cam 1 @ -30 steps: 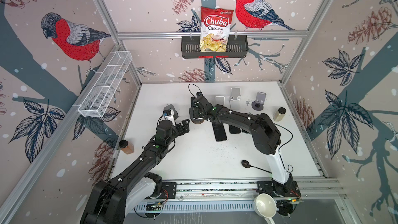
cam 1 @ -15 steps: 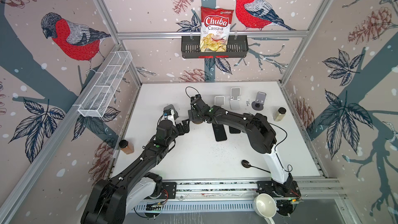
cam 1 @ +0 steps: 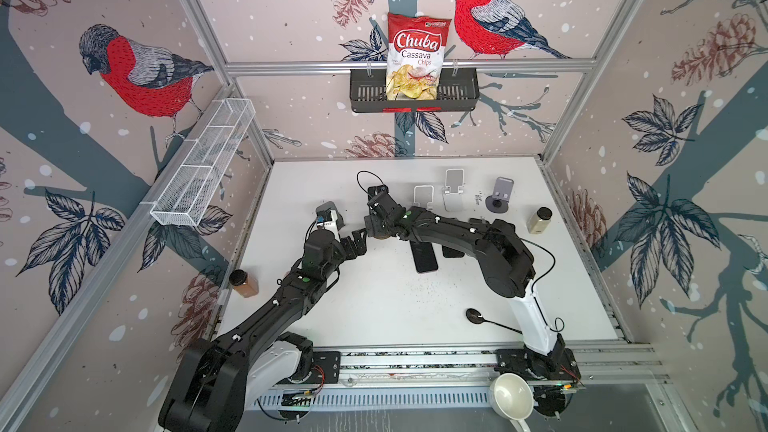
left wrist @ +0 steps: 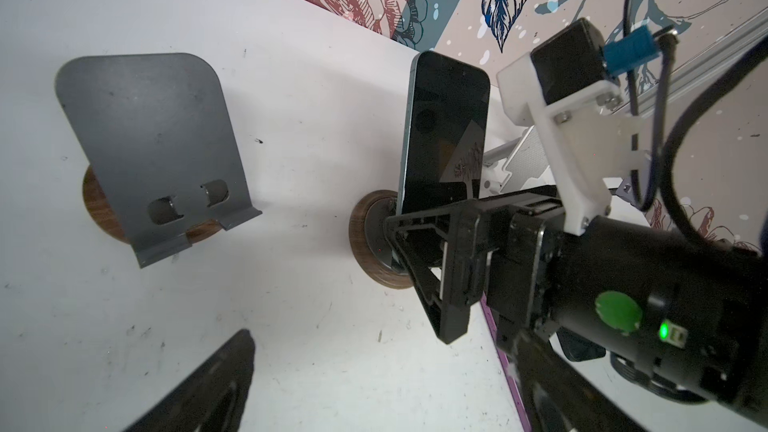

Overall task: Remove the phone from the phone stand
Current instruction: 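Close the right gripper on the green-edged phone on its wooden-base stand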

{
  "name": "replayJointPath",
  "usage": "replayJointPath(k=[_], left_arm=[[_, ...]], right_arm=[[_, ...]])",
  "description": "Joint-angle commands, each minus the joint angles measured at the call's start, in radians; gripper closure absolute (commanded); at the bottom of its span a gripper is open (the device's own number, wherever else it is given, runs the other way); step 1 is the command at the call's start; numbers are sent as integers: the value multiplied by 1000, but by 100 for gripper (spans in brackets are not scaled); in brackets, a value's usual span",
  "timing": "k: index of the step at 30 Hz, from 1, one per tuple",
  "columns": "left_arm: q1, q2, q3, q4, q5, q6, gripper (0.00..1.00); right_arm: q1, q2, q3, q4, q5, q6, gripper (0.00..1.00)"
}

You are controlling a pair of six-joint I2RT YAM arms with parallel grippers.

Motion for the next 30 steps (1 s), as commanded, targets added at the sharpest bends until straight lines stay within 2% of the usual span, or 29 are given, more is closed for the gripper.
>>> replayJointPath(k=[1,12,16,21,30], left_arm=[[1,3,6,41,4,-1,4],[1,1,2,37,0,-3,4],[1,-1,0,29,-4,-1,4],[1,-1,-3,29,-5,-3,4],[1,3,-5,33,0,-3,4]], right_arm=[[2,-13,-4,-7,30,-16,8],[3,-2,5,7,-9,6,26],[-1,-1,5,3,-11,15,29],[-10,-17,-14,15,-27,20,28],[-16,-21,14,16,-30,34,17]])
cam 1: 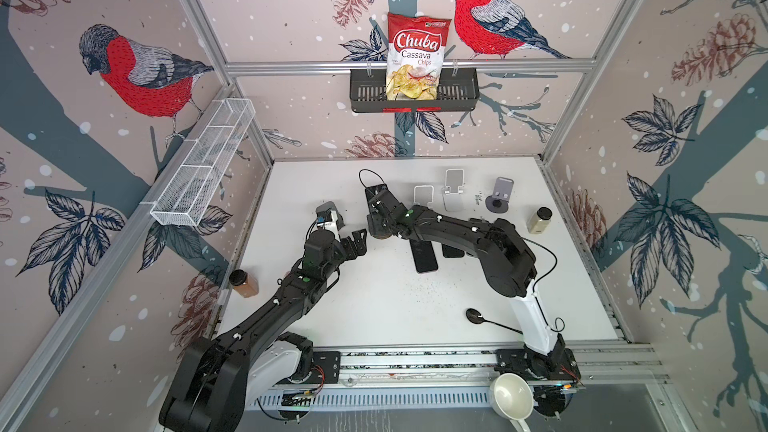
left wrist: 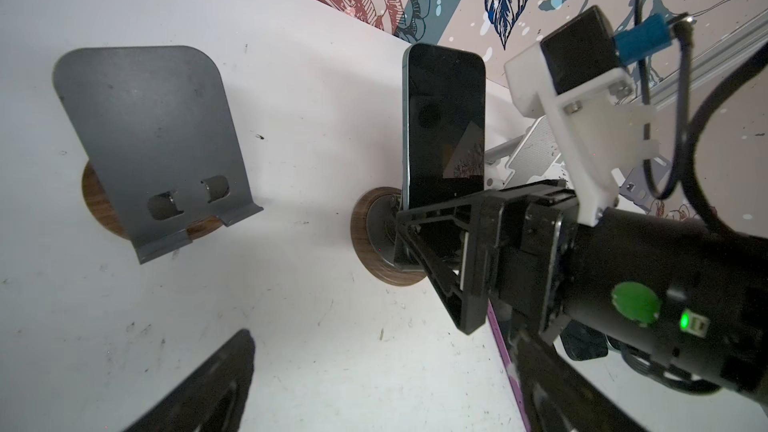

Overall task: Remove the phone from the phone stand
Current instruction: 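Close the right gripper on the green-edged phone on its wooden-base stand, then lift the green-edged phone up off the wooden-base stand with the right gripper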

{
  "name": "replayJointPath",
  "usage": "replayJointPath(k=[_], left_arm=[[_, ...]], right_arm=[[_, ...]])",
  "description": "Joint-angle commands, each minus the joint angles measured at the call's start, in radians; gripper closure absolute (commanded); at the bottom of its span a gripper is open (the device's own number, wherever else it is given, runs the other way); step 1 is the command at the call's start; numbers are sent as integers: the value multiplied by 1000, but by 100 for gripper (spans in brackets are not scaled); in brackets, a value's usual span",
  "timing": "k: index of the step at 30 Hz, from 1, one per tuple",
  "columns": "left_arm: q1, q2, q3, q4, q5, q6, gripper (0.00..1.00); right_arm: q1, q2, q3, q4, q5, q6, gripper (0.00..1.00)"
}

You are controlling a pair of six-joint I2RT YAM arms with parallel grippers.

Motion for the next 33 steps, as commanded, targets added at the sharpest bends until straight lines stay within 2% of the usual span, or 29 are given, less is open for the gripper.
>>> replayJointPath(k=[1,6,33], left_arm=[[1,0,-1,34,-1,1,4],[1,0,-1,35,-2,3,4],[0,3,-7,41,-4,12,4]], right_arm=[[-3,-14,21,3,18,12,17],[-10,-4,55,-12,27,24,11],[-9,74,190,-100,60,30,12]])
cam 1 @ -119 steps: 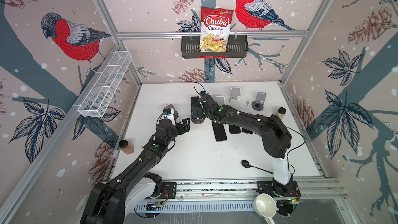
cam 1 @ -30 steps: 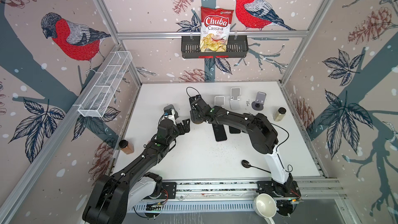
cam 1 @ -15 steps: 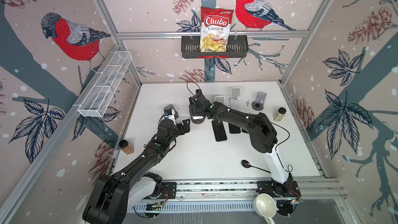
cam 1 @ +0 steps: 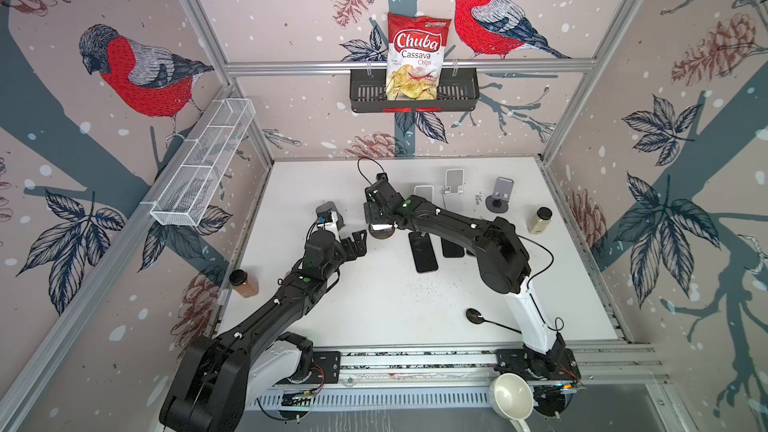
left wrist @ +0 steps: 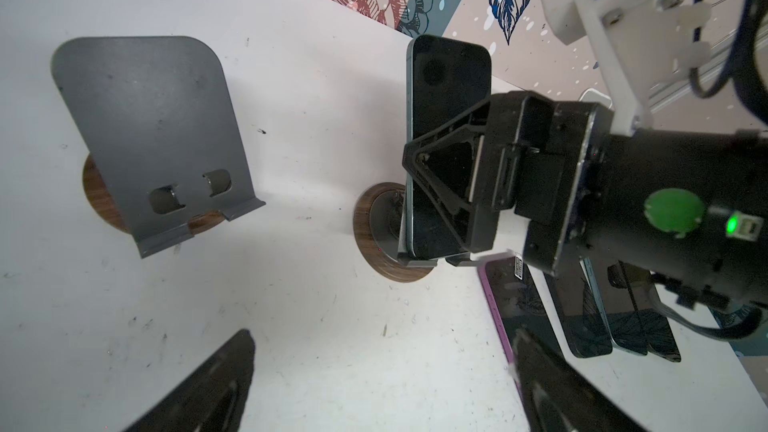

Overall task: Remove the phone from the phone stand
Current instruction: 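Lift the green-edged phone up off the wooden-base stand with the right gripper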

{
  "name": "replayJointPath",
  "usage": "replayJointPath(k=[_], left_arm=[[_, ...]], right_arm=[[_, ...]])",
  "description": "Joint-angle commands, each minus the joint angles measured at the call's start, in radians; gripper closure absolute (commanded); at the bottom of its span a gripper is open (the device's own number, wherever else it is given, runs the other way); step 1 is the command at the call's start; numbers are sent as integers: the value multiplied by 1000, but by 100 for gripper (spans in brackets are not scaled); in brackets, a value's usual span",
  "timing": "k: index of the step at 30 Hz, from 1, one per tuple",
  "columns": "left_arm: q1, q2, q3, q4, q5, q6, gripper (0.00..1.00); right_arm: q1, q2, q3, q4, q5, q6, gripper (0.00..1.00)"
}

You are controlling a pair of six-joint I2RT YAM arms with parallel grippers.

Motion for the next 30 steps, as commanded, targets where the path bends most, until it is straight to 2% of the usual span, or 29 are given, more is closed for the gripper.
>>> replayJointPath(k=[1,15,30], left_arm=[[0,-2,-2,39,-5,10,4],[0,-10,-6,34,-7,21,4],[0,-45,-22,24,-20,16,4]], right_arm=[[1,12,14,-18,19,5,13],[15,34,18,-25,57,12,17],[18,1,-25,15,73,3,28]])
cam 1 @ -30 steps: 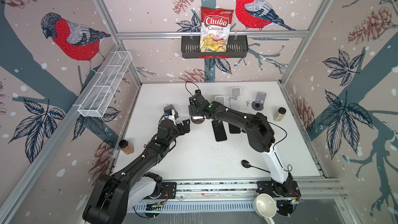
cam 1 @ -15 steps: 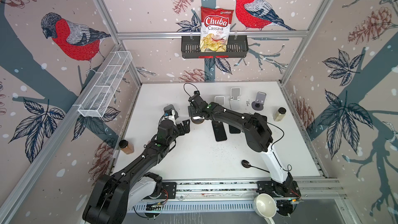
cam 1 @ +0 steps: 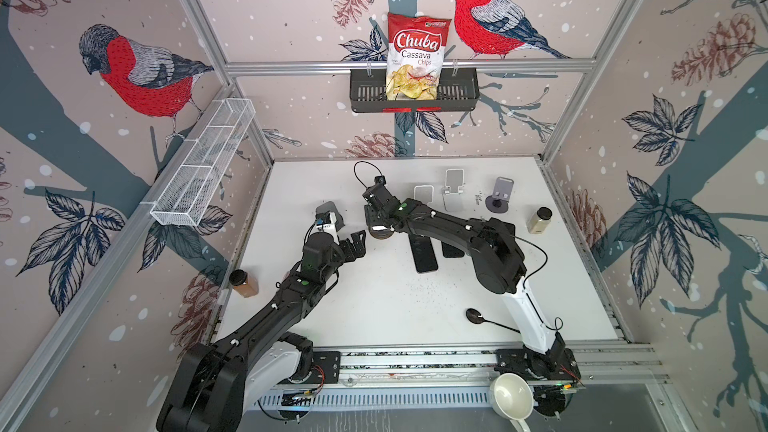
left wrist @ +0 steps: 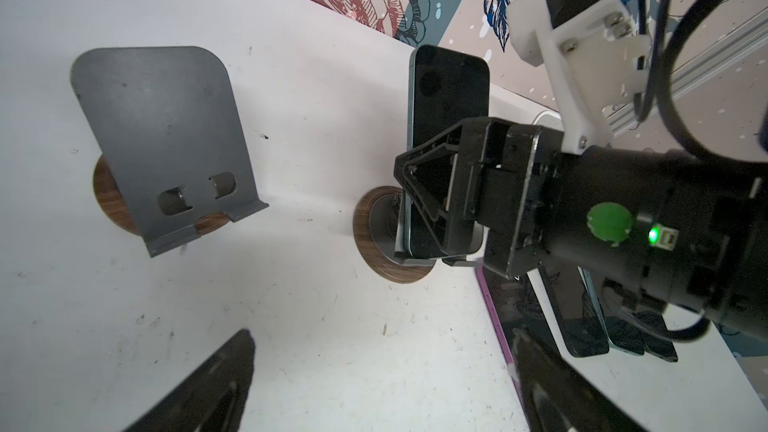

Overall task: Remove the phone from the phone stand
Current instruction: 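Lift the green-edged phone up off the wooden-base stand with the right gripper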

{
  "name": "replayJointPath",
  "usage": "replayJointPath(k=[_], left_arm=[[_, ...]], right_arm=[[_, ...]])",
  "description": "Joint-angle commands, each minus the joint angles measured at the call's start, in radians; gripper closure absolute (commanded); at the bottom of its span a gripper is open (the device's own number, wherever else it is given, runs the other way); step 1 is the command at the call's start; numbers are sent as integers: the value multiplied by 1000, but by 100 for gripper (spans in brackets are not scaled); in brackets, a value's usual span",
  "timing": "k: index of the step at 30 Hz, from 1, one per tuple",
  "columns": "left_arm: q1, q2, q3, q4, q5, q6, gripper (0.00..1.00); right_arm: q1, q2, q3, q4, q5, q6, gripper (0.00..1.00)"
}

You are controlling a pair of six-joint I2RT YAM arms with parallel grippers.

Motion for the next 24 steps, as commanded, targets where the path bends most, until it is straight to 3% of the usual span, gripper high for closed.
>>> replayJointPath(k=[1,24], left_arm=[[1,-4,-4,26,-13,13,4],[1,7,-3,26,-15,11,4]], right_arm=[[4,-25,-19,6,21,-5,28],[1,-157,-99,55,21,-45,29]])
